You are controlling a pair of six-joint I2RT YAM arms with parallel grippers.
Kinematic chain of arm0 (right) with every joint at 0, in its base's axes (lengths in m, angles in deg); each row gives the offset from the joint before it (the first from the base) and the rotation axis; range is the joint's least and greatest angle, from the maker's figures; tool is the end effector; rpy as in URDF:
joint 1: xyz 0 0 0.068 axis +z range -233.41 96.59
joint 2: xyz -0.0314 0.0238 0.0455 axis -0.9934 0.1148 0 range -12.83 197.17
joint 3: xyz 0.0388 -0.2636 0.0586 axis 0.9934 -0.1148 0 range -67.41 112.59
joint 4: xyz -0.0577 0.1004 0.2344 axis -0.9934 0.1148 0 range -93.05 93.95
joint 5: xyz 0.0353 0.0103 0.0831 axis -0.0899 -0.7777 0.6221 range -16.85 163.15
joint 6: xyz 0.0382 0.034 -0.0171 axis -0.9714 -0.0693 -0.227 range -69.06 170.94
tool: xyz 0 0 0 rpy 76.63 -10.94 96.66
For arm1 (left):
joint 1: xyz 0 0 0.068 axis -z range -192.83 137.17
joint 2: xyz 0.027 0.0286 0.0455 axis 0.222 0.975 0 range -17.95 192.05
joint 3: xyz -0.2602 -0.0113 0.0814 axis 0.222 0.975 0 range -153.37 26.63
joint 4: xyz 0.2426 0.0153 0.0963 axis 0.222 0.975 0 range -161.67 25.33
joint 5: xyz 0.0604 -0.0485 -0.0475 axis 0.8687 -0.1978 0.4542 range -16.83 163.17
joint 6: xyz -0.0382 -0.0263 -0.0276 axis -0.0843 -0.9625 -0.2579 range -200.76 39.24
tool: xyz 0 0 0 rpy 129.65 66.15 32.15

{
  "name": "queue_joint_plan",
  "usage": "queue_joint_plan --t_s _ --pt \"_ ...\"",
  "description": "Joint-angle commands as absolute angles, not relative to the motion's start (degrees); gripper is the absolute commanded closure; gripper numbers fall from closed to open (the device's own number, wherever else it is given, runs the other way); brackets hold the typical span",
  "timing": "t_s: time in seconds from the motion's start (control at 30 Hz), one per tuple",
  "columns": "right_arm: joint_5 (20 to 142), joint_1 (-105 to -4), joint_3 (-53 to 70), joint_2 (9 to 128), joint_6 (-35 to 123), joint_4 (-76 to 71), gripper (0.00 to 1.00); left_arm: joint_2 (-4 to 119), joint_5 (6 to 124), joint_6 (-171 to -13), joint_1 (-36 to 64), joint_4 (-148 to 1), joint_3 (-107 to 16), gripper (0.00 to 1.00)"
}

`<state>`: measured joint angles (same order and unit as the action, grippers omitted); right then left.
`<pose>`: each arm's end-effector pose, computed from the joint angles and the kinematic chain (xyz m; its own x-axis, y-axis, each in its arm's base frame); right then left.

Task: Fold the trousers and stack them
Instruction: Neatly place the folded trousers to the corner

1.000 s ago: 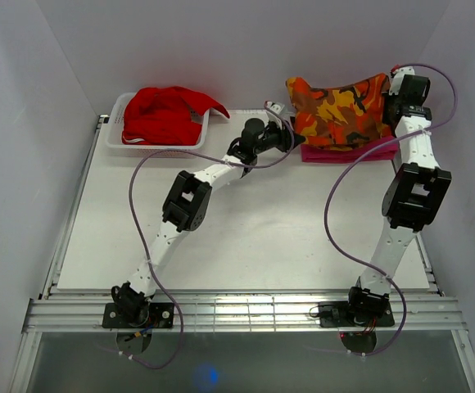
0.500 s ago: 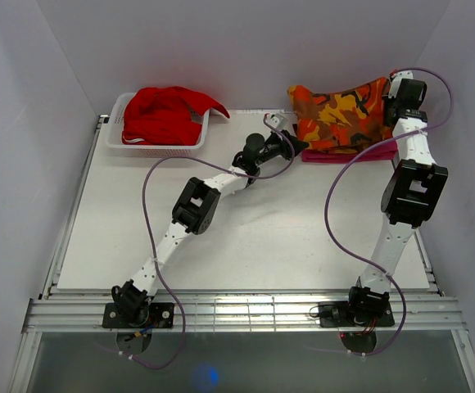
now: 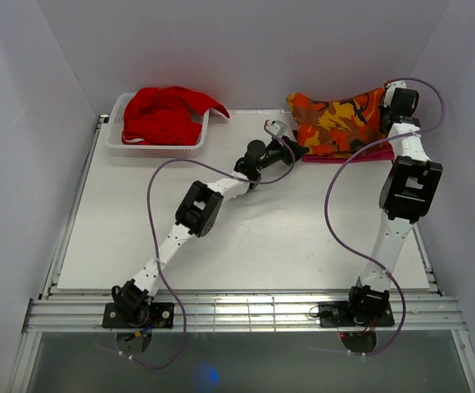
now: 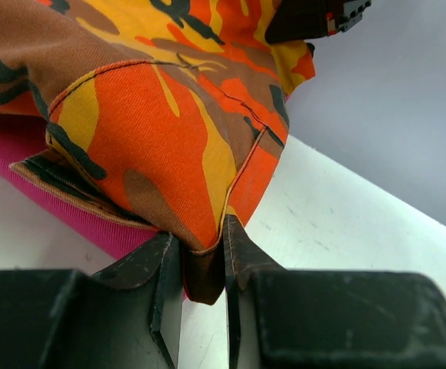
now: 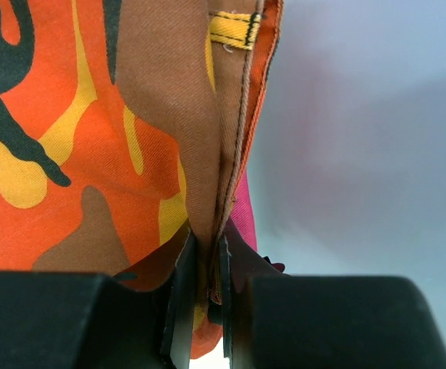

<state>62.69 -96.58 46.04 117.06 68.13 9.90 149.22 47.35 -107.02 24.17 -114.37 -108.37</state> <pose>0.5206 -0.1284 0.2508 -0.5682 -0.1656 -0.8061 0.2199 0.9134 -0.3426 0.4867 -0.3861 0.1118 -0.2601 -0.3026 -0.9169 0.8572 0.3648 -0.3636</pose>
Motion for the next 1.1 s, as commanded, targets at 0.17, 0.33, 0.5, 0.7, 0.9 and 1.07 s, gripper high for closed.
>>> queue_joint_plan --t_s 0.17,0.33,0.5,0.7,0.9,1.07 --pt "52.93 -100.28 46.50 118.39 72.82 -0.15 0.92 148.86 50.41 -105.71 22.07 -118.16 -108.99 0.84" --pt "53.28 -100.20 47.11 119.80 73.44 1.16 0.92 143.97 47.51 -106.60 21.19 -118.07 -102.41 0.57" --pt "55.39 -100.11 48.96 119.89 70.72 5.47 0.70 129.55 43.03 -106.51 20.05 -119.57 -82.21 0.02" --pt "55.74 -100.02 46.33 116.37 69.05 6.79 0.09 110.21 38.55 -106.42 16.01 -113.87 -60.75 0.02" --pt "65.92 -99.93 46.59 111.98 65.71 14.60 0.10 95.26 33.71 -105.11 11.00 -94.81 -53.87 0.02" --pt "87.96 -99.49 47.47 106.54 64.91 24.79 0.10 89.72 36.17 -95.82 8.36 -64.96 -61.06 0.02"
